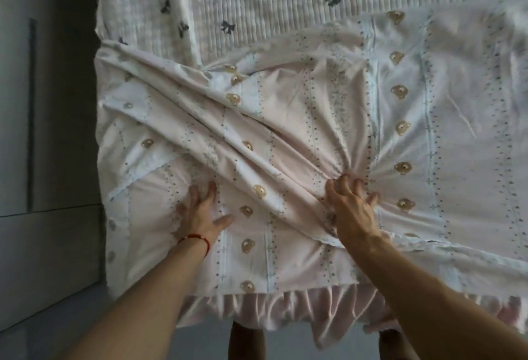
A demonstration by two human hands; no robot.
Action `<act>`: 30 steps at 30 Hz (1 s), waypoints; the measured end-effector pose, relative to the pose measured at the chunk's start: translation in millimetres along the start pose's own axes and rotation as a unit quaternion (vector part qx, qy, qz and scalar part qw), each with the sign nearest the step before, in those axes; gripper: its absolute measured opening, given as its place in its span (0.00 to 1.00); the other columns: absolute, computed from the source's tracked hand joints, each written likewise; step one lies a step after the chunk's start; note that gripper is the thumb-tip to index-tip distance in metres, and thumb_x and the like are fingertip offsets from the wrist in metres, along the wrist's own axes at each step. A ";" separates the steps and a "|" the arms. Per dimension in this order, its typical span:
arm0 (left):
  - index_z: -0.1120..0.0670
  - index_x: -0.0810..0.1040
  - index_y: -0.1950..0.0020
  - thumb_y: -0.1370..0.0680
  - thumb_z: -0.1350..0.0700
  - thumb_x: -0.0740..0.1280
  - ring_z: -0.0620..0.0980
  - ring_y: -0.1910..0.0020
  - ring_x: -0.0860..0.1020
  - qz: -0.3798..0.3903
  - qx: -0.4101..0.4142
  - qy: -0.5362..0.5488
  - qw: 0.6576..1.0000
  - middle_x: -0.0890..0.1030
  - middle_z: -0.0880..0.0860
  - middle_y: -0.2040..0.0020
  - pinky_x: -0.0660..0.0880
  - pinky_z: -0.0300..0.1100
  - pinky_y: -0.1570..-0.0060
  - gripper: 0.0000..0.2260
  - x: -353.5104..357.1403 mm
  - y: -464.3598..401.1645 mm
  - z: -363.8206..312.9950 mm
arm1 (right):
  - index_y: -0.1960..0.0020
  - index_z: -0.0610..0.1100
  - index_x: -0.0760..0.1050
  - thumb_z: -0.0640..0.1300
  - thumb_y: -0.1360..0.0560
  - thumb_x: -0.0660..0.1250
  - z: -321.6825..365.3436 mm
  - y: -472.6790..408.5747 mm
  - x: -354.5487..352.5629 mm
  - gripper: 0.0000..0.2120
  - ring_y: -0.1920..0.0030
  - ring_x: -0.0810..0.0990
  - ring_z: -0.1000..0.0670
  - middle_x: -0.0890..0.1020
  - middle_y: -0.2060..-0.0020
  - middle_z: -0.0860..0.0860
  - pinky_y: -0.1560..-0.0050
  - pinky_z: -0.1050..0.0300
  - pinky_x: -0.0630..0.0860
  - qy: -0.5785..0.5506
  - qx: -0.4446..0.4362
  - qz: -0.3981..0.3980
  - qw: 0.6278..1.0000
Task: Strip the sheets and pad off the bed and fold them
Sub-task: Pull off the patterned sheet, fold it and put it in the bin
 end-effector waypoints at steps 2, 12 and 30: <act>0.36 0.45 0.19 0.24 0.40 0.70 0.71 0.22 0.47 0.002 0.007 0.010 1.000 0.40 0.50 0.17 0.58 0.68 0.27 0.42 6.0 -2.3 1.9 | 0.24 0.47 0.62 0.35 0.26 0.68 -2.2 0.3 -0.6 0.32 0.26 0.58 0.36 0.59 0.23 0.43 0.33 0.25 0.62 0.001 0.004 -0.018 1.000; 0.35 0.44 0.19 0.23 0.38 0.68 0.70 0.22 0.44 0.039 0.058 0.017 0.997 0.39 0.50 0.18 0.62 0.71 0.30 0.41 10.4 -12.8 5.7 | 0.31 0.50 0.68 0.37 0.26 0.68 -2.9 -7.0 -4.0 0.25 0.35 0.67 0.40 0.66 0.30 0.46 0.48 0.37 0.70 0.048 0.033 -0.043 0.997; 0.60 0.71 0.38 0.18 0.47 0.65 0.52 0.56 0.76 0.086 -0.090 0.763 0.634 0.74 0.58 0.50 0.75 0.52 0.53 0.18 -87.9 -80.2 42.0 | 0.22 0.49 0.64 0.48 0.25 0.72 193.0 11.5 -44.6 0.34 0.31 0.74 0.43 0.74 0.29 0.46 0.33 0.46 0.72 -0.050 -0.086 -0.262 0.960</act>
Point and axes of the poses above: each hand's wrist, its own y-axis away from the middle knuckle, its own x-axis out of the palm, z = x × y, the point moved 10 cm from there along -y, towards the middle knuckle
